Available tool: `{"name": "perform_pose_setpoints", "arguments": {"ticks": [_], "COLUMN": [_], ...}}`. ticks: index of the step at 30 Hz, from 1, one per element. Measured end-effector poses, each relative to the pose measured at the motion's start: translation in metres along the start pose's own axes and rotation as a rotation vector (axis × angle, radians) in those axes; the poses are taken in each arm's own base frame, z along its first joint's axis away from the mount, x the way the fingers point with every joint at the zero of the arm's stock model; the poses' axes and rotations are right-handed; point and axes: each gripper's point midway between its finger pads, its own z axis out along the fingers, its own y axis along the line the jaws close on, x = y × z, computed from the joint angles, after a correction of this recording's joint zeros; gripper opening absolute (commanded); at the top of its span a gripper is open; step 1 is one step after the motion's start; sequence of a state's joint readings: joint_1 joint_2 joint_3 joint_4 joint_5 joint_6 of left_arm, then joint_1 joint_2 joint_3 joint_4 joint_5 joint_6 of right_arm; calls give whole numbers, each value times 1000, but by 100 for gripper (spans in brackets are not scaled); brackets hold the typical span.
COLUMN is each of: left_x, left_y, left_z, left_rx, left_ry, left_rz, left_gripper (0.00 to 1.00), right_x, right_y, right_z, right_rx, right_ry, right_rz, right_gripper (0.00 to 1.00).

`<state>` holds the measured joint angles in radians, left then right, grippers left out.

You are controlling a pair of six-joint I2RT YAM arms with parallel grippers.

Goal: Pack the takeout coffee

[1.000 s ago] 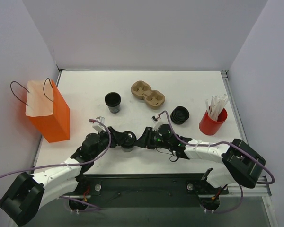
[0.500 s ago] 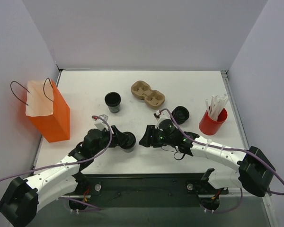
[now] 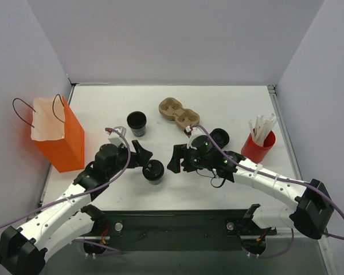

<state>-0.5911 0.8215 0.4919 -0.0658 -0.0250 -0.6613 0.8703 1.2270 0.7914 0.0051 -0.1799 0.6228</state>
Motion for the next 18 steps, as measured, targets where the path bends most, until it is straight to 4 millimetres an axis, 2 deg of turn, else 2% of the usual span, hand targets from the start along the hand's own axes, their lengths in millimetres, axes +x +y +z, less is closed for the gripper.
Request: {"name": "perform_pose_setpoints", "arguments": {"ticks": [4, 6, 8, 11, 16, 18], "left_x": [-31, -37, -34, -12, 46, 52], "left_y": [-7, -7, -5, 1, 28, 28], "left_z": [-12, -16, -17, -15, -8, -6], "left_rx": [-9, -11, -11, 7, -5, 9], "left_ry": [-65, -81, -71, -23, 129, 140], "left_rz": [19, 31, 37, 39, 25, 15], "left_gripper": [88, 85, 82, 78, 74, 74], "right_x": [-23, -32, -36, -33, -23, -16], "right_y": [11, 15, 17, 13, 3, -3], "right_z": [-6, -6, -3, 6, 18, 24], "right_rx": [9, 15, 19, 31, 16, -1], "right_ry": [-26, -32, -29, -5, 19, 22], "right_rz": [-62, -78, -80, -61, 44, 99], "right_gripper": [65, 62, 59, 53, 48, 47]}}
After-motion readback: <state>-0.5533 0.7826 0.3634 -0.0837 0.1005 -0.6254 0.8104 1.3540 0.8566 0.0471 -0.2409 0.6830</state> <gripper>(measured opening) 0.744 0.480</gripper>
